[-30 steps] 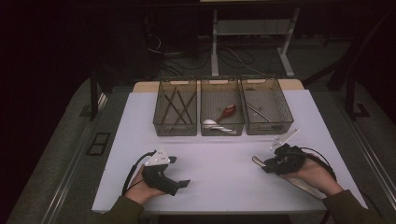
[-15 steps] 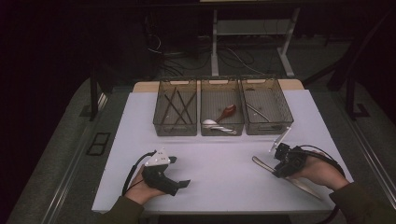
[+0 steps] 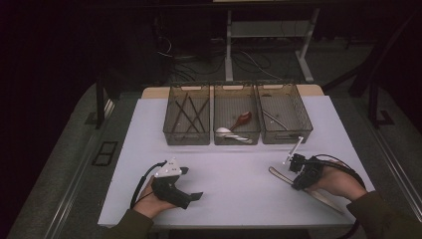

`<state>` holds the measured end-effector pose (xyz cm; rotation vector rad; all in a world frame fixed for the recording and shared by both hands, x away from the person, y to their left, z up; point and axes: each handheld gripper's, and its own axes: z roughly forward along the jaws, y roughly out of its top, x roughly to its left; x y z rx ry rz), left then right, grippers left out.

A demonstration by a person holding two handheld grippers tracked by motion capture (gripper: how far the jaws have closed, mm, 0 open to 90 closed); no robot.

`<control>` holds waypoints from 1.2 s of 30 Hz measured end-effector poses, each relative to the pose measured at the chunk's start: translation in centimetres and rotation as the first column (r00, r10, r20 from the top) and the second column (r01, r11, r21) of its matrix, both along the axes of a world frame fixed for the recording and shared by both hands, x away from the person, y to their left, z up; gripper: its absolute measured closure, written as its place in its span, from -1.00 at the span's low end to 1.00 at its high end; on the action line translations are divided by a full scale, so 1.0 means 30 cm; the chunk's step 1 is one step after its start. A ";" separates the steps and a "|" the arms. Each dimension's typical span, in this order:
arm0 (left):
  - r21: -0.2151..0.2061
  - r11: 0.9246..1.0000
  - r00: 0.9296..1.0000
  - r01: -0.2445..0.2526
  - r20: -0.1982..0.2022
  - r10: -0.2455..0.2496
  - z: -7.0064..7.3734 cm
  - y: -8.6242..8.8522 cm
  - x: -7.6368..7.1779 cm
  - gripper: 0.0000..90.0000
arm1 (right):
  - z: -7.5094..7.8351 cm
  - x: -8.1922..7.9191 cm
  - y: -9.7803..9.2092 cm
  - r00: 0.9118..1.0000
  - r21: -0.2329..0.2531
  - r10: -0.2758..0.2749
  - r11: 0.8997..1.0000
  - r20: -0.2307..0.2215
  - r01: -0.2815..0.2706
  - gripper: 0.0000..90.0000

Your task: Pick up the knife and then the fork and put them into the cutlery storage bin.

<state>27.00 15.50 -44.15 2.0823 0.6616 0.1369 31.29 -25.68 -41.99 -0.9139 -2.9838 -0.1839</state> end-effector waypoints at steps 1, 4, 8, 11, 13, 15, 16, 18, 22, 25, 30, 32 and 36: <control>0.000 1.000 1.000 0.000 0.000 0.000 0.000 0.000 0.000 -1.00 | -0.001 0.004 0.003 1.000 -0.010 0.008 1.000 -0.003 -0.008 0.68; -0.001 1.000 1.000 -0.001 0.000 0.001 0.000 0.000 0.000 -1.00 | -0.001 0.012 0.018 1.000 -0.043 0.017 0.999 -0.014 -0.017 0.70; -0.003 1.000 1.000 -0.002 0.001 0.002 0.000 0.002 0.000 -1.00 | 0.000 0.016 0.032 1.000 -0.080 0.021 0.997 -0.017 -0.022 0.75; -0.003 1.000 1.000 -0.001 0.001 0.001 0.000 0.002 0.000 -1.00 | 0.000 0.016 0.036 1.000 -0.087 0.024 0.996 -0.015 -0.025 0.76; -0.002 1.000 1.000 0.000 0.001 0.000 0.000 0.002 0.000 -1.00 | 0.001 0.016 0.033 1.000 -0.081 0.024 0.996 -0.016 -0.025 0.76; -0.001 1.000 1.000 -0.002 -0.001 0.002 0.000 0.003 0.000 -1.00 | 0.001 0.017 0.027 1.000 -0.068 0.018 0.998 -0.016 -0.019 0.77; -0.001 1.000 1.000 -0.002 -0.002 0.002 0.000 0.002 0.001 -1.00 | 0.002 0.017 0.024 1.000 -0.057 0.013 0.998 -0.020 -0.014 0.76; -0.002 1.000 1.000 -0.001 -0.003 0.001 -0.001 0.001 0.001 -1.00 | 0.005 0.017 0.018 1.000 -0.043 0.010 0.999 -0.012 -0.011 0.77; -0.001 1.000 1.000 -0.001 -0.002 0.001 -0.001 0.001 0.001 -1.00 | 0.016 0.023 0.006 1.000 -0.014 0.003 1.000 0.009 -0.003 0.77; 0.000 1.000 1.000 0.000 -0.002 0.000 -0.001 0.002 0.001 -1.00 | 0.031 0.026 -0.002 1.000 0.019 -0.013 1.000 0.027 0.012 0.77; 0.000 1.000 1.000 -0.001 -0.003 0.001 -0.001 0.002 0.001 -1.00 | 0.062 0.035 -0.018 0.997 0.080 -0.047 0.996 0.064 0.042 0.77; -0.001 1.000 1.000 -0.003 -0.004 0.003 -0.002 0.002 0.001 -1.00 | 0.074 0.041 -0.025 0.995 0.109 -0.063 0.993 0.081 0.054 0.77; -0.001 1.000 1.000 -0.003 -0.003 0.003 -0.001 0.002 0.001 -1.00 | 0.095 0.053 -0.037 0.990 0.167 -0.103 0.982 0.100 0.085 0.76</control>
